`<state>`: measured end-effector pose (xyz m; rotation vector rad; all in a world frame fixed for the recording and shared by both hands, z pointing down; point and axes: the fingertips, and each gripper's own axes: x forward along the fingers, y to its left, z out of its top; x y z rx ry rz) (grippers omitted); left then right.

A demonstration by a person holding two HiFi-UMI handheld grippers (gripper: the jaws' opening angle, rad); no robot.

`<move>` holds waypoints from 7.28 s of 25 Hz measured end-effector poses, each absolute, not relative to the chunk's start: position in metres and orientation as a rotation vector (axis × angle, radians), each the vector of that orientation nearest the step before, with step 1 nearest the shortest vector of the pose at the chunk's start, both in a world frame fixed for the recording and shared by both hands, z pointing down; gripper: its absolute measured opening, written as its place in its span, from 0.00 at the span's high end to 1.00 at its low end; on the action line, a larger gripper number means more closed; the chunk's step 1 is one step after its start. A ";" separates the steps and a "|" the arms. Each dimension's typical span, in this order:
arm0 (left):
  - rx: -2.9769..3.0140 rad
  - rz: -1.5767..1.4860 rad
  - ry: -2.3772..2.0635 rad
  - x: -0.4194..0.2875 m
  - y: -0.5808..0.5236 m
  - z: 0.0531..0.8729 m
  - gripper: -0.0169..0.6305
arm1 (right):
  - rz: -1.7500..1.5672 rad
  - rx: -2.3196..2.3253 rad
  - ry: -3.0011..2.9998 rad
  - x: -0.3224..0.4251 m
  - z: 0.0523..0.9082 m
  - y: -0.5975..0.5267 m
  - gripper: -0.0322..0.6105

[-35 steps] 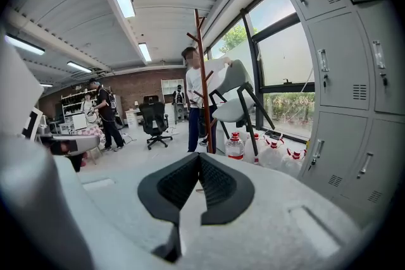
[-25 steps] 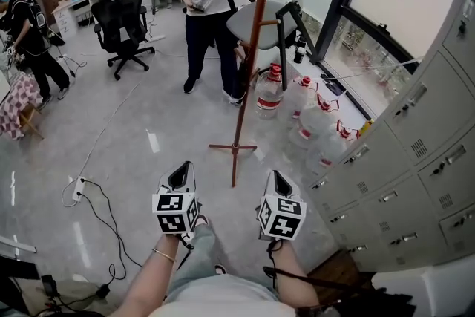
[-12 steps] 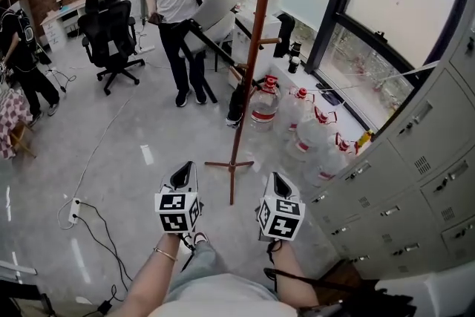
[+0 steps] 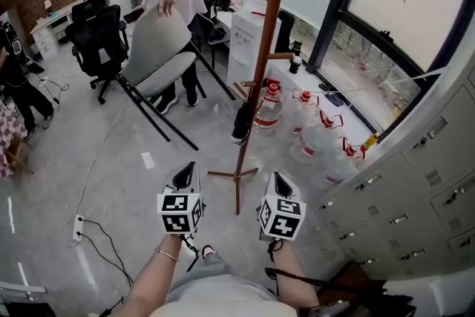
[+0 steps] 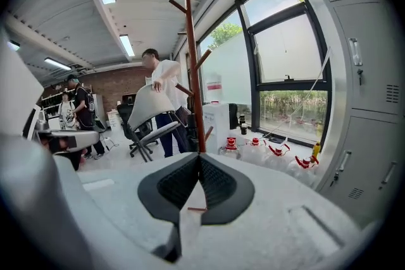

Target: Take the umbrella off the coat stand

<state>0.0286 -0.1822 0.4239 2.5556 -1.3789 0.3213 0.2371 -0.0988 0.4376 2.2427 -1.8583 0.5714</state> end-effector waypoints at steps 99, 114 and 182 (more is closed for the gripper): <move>1.998 0.460 -1.618 -0.120 -0.311 0.624 0.97 | 0.665 2.184 -1.708 0.219 0.587 -0.353 0.53; 1.957 0.490 -1.612 -0.130 -0.316 0.643 0.97 | 0.629 2.268 -1.548 0.234 0.607 -0.388 0.52; 1.977 0.465 -1.617 -0.117 -0.286 0.630 0.97 | 0.487 2.234 -1.565 0.230 0.574 -0.362 0.60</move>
